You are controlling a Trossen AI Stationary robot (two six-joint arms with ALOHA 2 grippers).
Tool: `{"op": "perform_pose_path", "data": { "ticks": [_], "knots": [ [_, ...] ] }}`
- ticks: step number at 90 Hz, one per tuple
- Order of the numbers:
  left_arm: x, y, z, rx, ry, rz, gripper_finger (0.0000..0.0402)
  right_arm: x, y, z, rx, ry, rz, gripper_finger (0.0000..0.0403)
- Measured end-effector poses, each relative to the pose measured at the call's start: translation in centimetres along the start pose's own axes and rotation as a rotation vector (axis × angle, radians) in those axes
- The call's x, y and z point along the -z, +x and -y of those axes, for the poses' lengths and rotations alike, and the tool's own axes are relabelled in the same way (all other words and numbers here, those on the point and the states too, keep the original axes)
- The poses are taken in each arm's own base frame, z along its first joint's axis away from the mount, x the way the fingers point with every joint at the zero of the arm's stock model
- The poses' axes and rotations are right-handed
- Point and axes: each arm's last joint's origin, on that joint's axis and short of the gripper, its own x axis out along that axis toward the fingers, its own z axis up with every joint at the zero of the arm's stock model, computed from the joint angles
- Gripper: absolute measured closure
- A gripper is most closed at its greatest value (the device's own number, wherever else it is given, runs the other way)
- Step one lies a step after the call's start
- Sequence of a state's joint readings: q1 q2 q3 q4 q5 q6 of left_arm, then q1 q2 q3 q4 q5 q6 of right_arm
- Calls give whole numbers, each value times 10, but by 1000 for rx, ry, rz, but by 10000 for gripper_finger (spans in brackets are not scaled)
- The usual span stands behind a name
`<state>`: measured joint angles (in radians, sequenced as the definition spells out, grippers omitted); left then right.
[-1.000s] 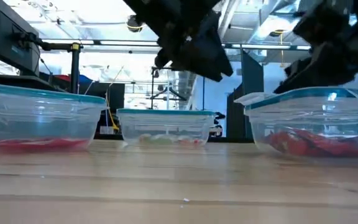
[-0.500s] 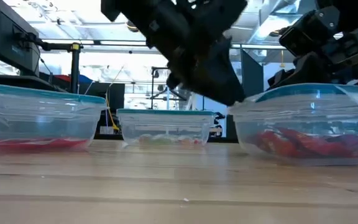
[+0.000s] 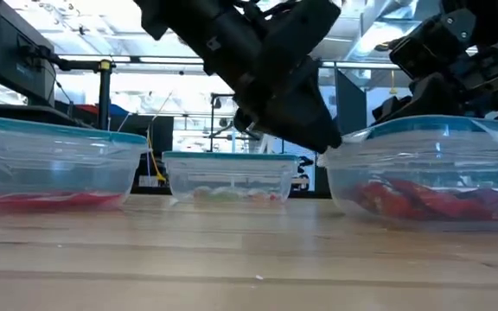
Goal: Sort candy
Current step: Close the middle right transparent bin
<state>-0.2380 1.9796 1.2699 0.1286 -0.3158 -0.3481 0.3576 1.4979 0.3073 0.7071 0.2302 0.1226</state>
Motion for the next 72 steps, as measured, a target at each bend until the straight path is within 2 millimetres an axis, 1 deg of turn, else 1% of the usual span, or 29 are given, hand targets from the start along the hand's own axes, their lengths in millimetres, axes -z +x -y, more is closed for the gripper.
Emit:
{"op": "perform_pose_path", "data": {
  "ticks": [9, 14, 18, 24, 41, 48, 56, 62, 67, 72],
  "knots": [
    [-1, 5, -1, 18, -48, 33, 283, 0, 0, 0, -6, 0, 2, 290],
    [3, 14, -1, 34, -36, 47, 283, 0, 0, -1, -12, -1, 7, 290],
    [1, 18, 1, 41, -22, 49, 283, 0, -1, -1, -19, -11, 9, 290],
    [2, 25, 2, 46, -11, 14, 283, 0, 0, -2, -33, -15, 15, 292],
    [1, 28, 2, 39, 13, -14, 283, 0, 1, -5, -42, -23, 23, 297],
    [-3, 22, 1, 28, 28, -36, 283, -3, 0, -5, -40, -29, 33, 298],
    [-12, 8, -2, -22, 48, -91, 283, -11, -9, -5, -48, -46, 61, 298],
    [-24, -7, -3, -44, 64, -120, 283, -17, -19, -6, -61, -68, 60, 298],
    [-37, -21, 0, -41, 69, -102, 283, -26, -28, -6, -64, -75, 44, 298],
    [-48, -29, 2, -27, 72, -62, 283, -37, -39, -6, -46, -87, 9, 298]
  ]
}}
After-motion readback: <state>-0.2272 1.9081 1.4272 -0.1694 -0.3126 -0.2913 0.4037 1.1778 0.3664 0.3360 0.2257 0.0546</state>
